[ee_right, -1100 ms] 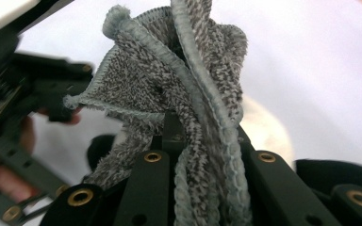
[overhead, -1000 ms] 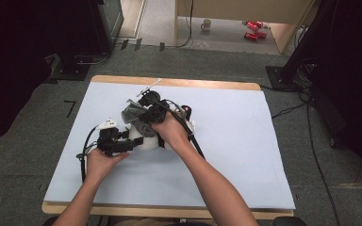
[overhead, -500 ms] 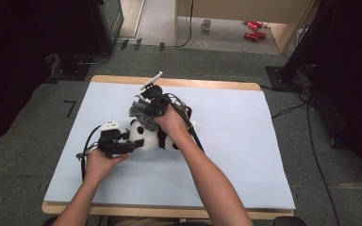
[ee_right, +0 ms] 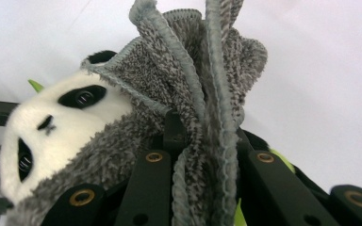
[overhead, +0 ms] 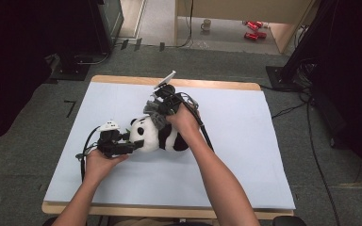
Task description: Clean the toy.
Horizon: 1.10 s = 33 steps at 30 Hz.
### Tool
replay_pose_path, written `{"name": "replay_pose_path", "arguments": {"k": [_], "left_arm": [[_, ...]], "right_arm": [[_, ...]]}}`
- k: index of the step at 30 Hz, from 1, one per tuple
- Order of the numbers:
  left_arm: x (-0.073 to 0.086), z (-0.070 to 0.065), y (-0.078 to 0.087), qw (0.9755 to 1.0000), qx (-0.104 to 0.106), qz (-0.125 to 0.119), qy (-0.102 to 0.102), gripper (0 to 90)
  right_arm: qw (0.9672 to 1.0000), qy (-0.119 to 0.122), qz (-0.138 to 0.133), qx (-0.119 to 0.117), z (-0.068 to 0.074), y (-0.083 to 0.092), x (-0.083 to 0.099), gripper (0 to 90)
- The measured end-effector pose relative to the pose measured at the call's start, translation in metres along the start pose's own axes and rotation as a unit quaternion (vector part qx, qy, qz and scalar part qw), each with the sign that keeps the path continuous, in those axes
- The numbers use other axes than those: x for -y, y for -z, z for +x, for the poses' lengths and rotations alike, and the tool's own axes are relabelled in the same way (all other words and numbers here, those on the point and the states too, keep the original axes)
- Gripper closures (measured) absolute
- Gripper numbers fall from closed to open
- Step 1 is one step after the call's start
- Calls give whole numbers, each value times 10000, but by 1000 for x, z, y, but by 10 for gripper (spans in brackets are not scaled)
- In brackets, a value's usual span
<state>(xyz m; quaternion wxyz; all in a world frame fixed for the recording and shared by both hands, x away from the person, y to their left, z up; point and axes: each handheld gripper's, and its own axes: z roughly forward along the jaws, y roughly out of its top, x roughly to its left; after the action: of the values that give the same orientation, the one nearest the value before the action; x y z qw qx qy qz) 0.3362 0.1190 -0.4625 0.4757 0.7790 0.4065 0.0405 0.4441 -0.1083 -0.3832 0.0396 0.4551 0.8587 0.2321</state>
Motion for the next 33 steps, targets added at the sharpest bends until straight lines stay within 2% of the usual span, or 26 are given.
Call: {"name": "replay_pose_path", "arguments": {"k": [6,10,12,15,20,23,28,33], "left_arm": [[0,0,0,10000,12,-36,63,355],[0,1,1,10000,18,-19,54,355],[1,1,1,10000,15,3,17,355],[0,1,1,10000,0,23,-17,355],[0,0,0,10000,-23,7,-18,355],[0,0,0,10000,-24,6,8,355],[0,0,0,10000,-28,-7,49,355],[0,0,0,10000,-28,-12,71,356]], "right_arm": [[9999,77,-91,57,-7,8,2,781],[9994,-11,-299,174,-14,18,4,783],[9985,-118,-498,196,-19,27,5,785],[9964,-251,-810,-28,-26,42,7,784],[9901,-215,-1358,-269,-25,72,12,785],[9872,-89,-1551,-360,-19,88,17,784],[9853,62,-1610,-565,-11,97,30,784],[9875,89,-1418,-686,-10,81,45,784]]}}
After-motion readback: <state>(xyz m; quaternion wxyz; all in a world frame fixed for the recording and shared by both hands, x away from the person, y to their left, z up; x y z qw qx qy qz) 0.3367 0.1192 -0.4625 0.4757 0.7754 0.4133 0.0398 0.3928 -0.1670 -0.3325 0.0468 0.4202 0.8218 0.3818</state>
